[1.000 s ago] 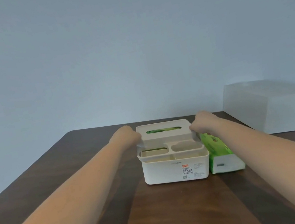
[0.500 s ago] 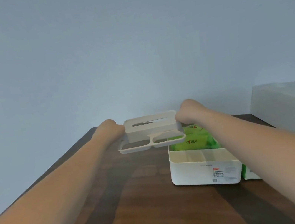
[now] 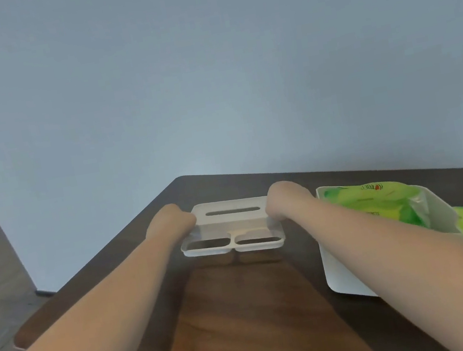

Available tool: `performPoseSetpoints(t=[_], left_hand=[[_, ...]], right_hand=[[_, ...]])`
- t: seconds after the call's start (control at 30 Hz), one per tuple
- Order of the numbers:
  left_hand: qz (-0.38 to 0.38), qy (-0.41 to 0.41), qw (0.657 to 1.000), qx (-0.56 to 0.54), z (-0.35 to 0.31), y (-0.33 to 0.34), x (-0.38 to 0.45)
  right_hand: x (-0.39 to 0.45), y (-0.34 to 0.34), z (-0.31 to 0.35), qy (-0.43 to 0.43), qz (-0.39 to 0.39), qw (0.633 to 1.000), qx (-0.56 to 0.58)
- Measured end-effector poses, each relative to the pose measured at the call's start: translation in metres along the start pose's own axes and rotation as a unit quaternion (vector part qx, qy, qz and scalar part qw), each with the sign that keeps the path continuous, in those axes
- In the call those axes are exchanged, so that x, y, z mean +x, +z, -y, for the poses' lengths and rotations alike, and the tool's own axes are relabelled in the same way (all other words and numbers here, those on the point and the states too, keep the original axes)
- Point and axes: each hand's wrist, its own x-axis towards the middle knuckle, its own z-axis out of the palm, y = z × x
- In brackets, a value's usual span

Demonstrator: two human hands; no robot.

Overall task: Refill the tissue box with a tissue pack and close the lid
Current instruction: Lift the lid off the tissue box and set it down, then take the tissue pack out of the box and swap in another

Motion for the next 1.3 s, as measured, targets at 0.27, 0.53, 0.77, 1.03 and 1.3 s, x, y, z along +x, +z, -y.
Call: performPoseSetpoints(t=[0.27, 0.53, 0.77, 1.03, 1.3], left_hand=[[0.004, -0.004, 1.000, -0.012, 0.004, 0.026, 0.023], [-0.016, -0.009, 0.999, -0.048, 0.007, 0.035, 0.023], [-0.029, 0.031, 0.999, -0.030, -0.014, 0.021, 0.007], [-0.004, 0.096, 0.993, -0.066, -0.071, 0.014, -0.036], [0.111, 0.230, 0.951, -0.175, -0.135, 0.030, -0.087]], right_hand=[[0.028, 0.017, 0.006, 0.011, 0.048, 0.997, -0.059], [0.037, 0.018, 0.007, 0.007, 0.034, 0.999, -0.021], [0.012, 0.006, -0.004, 0.000, -0.010, 0.999, 0.037], [-0.029, -0.031, -0.052, -0.030, -0.131, 0.977, 0.167], [-0.060, -0.050, -0.157, 0.054, -0.239, 0.956, 0.162]])
